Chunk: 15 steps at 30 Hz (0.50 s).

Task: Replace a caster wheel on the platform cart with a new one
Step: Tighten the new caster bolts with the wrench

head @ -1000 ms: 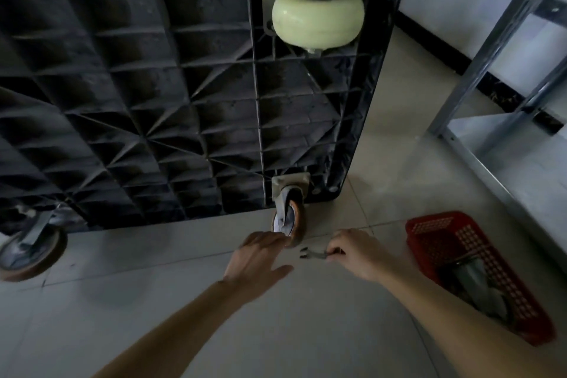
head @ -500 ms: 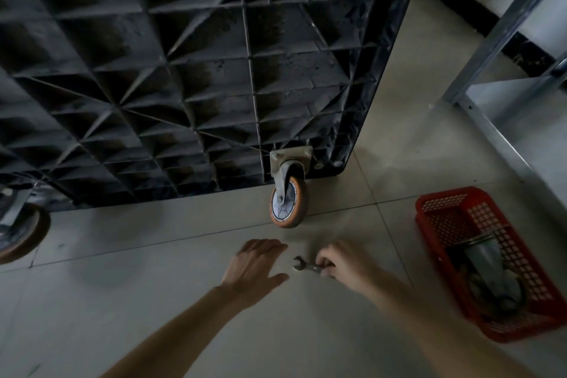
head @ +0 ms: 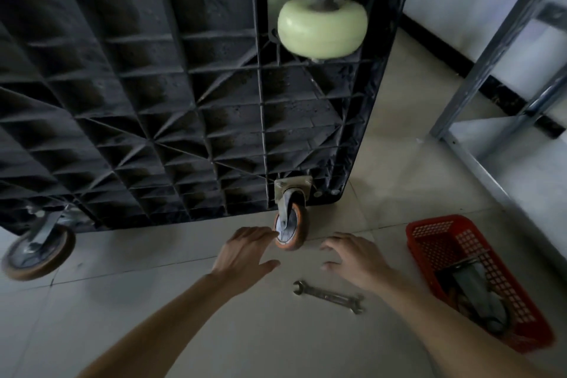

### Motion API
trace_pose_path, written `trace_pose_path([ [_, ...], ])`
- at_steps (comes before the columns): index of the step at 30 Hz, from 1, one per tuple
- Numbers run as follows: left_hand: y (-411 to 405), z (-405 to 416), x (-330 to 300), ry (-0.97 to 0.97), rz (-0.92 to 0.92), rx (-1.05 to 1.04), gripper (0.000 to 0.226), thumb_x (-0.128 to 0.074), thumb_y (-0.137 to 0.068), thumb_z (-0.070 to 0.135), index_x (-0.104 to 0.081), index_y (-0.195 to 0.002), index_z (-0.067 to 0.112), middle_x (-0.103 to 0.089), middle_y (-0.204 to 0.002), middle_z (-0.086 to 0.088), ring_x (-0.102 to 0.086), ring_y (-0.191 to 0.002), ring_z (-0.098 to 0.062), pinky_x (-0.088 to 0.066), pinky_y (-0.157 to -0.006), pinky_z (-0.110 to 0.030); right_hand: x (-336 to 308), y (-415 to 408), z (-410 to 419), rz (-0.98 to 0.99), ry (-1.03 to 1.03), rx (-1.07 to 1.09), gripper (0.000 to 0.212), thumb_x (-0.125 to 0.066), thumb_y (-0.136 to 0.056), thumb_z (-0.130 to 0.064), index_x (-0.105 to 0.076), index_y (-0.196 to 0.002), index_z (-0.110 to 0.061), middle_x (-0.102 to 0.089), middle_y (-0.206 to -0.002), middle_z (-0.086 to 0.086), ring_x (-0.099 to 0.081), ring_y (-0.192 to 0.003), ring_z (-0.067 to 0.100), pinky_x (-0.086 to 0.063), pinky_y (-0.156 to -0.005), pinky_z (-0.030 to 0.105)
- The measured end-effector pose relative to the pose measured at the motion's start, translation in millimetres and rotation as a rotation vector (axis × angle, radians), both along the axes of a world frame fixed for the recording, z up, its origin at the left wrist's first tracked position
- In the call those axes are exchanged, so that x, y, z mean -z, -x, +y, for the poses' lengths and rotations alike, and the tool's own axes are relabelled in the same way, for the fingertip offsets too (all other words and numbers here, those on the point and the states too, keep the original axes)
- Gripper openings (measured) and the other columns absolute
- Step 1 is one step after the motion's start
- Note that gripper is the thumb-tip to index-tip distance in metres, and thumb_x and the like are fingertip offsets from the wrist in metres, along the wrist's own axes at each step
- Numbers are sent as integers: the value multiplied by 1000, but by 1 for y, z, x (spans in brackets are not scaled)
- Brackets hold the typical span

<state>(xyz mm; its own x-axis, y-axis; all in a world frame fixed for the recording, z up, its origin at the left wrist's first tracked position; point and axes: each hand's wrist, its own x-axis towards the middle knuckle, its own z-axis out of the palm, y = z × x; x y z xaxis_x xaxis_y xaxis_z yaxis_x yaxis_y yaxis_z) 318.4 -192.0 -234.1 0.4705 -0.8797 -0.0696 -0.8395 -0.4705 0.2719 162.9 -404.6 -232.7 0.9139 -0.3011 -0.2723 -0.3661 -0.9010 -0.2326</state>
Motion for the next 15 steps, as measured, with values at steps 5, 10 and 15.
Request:
trace_pose_path([
  [5,-23,-11,-96,126,-120,-30,58,-62,-91,50,-48,-145,31,-50,-147,10,-45,-135,-15,-32,-109,-27,-104,-4,-29,-59,119,-20,45,-61,-93,-54,-57,-134,-36,-57,-135,-15,-55,-123,9,-46,-97,29],
  [10,-31,-25,-187,230,-210,14,62,-64,-91,50,-50,-146,27,-49,-150,7,-46,-137,-19,-34,-111,-31,-206,-4,-56,-193,195,-8,37,-62,-92,-54,-63,-125,-36,-59,-124,-17,-57,-113,7,-49,-85,28],
  [15,-41,-35,-267,354,-327,58,56,-60,-92,56,-52,-142,31,-52,-146,11,-47,-135,-14,-34,-111,-32,-291,-3,-74,-375,269,-4,26,-65,-94,-47,-70,-113,-31,-65,-109,-15,-62,-98,10,-50,-74,31],
])
